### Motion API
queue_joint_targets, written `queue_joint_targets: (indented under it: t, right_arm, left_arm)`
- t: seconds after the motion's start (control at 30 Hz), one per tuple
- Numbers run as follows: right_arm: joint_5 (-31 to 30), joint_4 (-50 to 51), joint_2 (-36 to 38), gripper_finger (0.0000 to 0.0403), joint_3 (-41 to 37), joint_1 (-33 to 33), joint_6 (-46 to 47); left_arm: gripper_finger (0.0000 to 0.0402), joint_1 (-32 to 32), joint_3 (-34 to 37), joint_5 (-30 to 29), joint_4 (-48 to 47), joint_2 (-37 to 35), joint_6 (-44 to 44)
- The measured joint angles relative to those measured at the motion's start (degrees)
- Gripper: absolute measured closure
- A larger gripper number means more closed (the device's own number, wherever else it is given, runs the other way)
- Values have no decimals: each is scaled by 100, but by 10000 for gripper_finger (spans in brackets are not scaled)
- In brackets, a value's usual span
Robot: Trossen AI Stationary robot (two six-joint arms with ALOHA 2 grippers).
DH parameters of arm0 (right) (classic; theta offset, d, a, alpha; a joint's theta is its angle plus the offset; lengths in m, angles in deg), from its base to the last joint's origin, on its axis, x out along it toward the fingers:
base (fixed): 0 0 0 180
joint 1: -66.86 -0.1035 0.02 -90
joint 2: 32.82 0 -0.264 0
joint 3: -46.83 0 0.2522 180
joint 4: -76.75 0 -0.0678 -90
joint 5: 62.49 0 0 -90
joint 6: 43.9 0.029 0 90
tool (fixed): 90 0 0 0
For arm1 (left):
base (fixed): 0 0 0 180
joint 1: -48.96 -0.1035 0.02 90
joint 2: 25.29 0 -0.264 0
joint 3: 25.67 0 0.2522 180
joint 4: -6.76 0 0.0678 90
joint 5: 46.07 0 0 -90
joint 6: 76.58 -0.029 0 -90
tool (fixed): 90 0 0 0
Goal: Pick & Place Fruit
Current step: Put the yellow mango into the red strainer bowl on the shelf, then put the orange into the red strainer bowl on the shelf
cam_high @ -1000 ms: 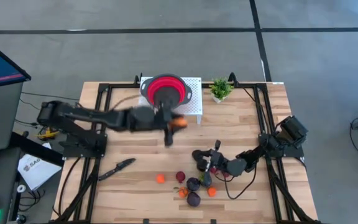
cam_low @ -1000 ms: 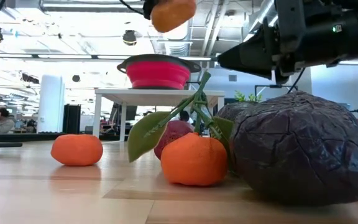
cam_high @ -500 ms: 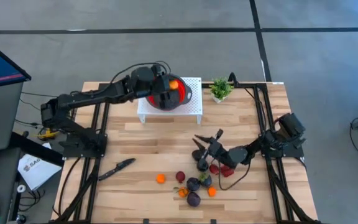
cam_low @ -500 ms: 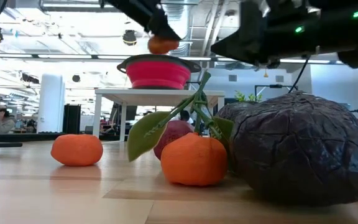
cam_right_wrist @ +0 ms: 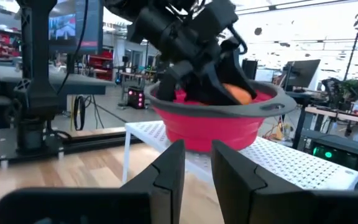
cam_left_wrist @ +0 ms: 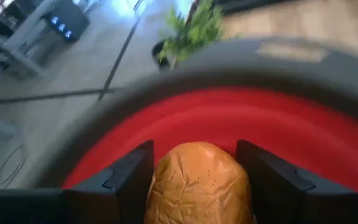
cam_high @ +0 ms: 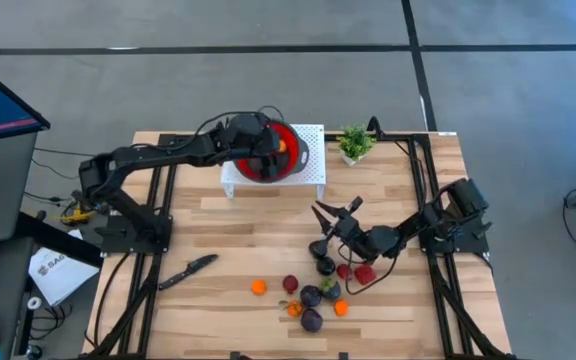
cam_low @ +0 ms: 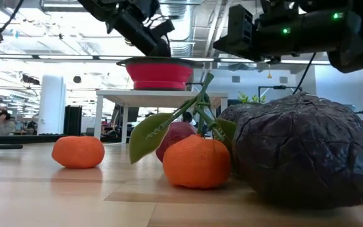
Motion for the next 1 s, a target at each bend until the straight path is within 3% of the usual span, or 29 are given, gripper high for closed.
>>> queue_joint_targets:
  t: [0.13,0.4,0.73,1.0]
  right_arm:
    - [-6,0,168,331,19,0,-162]
    - [-50,234,717,331,19,20,-647]
    - [-52,294,1084,331,19,34,-1042]
    - [-118,308,1239,331,19,13,-1108]
  left_arm:
    - [184,8,-2,-329,74,84,2]
    - [179,10,0,-348,199,46,1]
    - [129,-81,0,-388,189,43,-3]
    - [121,-106,2,-479,357,-178,-311]
